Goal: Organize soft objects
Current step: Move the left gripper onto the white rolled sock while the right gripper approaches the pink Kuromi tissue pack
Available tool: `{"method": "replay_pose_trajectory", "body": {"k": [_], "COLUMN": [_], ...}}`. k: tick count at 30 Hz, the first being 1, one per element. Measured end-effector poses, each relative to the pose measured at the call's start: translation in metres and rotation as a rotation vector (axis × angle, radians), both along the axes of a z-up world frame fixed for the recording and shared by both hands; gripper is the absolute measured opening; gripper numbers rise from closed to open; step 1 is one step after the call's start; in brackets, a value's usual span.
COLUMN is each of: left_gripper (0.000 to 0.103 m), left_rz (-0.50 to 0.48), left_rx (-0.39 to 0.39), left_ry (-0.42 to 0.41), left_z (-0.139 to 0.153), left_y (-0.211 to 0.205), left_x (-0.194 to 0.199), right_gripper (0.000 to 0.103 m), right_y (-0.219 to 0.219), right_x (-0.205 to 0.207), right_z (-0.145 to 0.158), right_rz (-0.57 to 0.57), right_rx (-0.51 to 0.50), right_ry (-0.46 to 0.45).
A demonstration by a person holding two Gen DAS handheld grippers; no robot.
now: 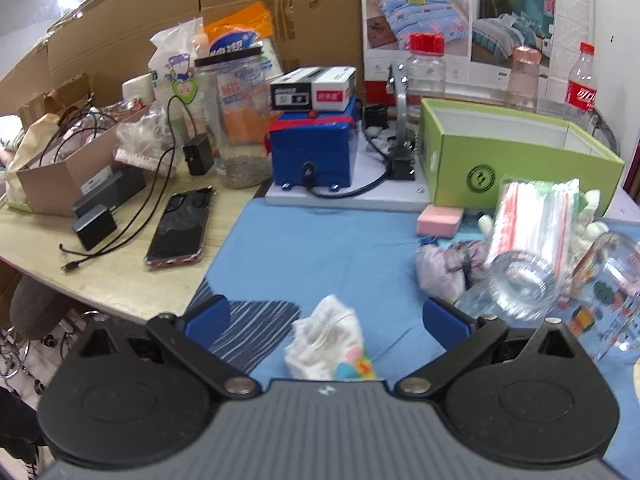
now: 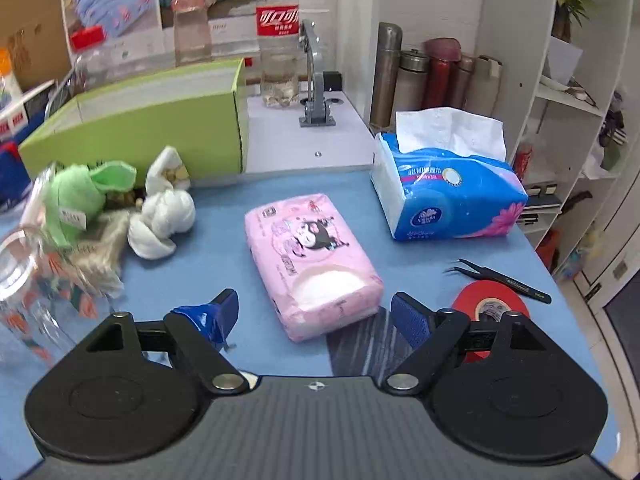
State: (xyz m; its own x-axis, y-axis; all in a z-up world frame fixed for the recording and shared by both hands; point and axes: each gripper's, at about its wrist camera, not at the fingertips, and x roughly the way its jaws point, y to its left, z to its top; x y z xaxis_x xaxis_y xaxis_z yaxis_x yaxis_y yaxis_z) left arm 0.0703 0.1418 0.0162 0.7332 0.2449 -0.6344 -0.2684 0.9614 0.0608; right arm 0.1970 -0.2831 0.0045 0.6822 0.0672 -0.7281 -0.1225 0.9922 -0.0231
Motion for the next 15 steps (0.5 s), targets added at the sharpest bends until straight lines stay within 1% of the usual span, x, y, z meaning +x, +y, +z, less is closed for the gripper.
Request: {"method": "replay_pose_trajectory", "body": {"k": [2, 3, 6, 8, 10, 12, 14, 15], "left_gripper": [0.102, 0.102, 0.102, 0.102, 0.102, 0.102, 0.102, 0.102], "left_rz": [0.009, 0.014, 0.031, 0.024, -0.005, -0.041, -0.070, -0.066], "left_rx": [-0.021, -0.045, -0.175, -0.255, -0.298, -0.295, -0.245, -0.211], "left_ry": [0.022, 0.034, 0.073, 0.105, 0.138, 0.155, 0.174, 0.188], "left_z": [-0.005, -0.007, -0.017, -0.026, -0.033, -0.038, -0.045, -0.049], "left_y": [0.014, 0.022, 0.044, 0.049, 0.044, 0.030, 0.015, 0.010], "left_x": [-0.009, -0.013, -0.022, -0.020, -0.013, -0.007, -0.002, 0.000], "right_gripper": [0.070, 0.070, 0.070, 0.070, 0.070, 0.070, 0.070, 0.070], "right_y": [-0.006, -0.010, -0.018, -0.020, -0.021, -0.019, -0.016, -0.015], "right_x": [-0.004, -0.006, -0.012, -0.014, -0.013, -0.010, -0.009, -0.009], "right_z": [-0.003, -0.005, -0.008, -0.010, -0.012, -0.013, -0.013, -0.013], "right_rz": [0.015, 0.013, -0.007, -0.010, -0.011, -0.010, 0.002, 0.012], "right_rx": [0.001, 0.006, 0.019, 0.034, 0.048, 0.043, 0.024, 0.015], "right_ry": [0.017, 0.024, 0.029, 0.029, 0.034, 0.048, 0.047, 0.043]}}
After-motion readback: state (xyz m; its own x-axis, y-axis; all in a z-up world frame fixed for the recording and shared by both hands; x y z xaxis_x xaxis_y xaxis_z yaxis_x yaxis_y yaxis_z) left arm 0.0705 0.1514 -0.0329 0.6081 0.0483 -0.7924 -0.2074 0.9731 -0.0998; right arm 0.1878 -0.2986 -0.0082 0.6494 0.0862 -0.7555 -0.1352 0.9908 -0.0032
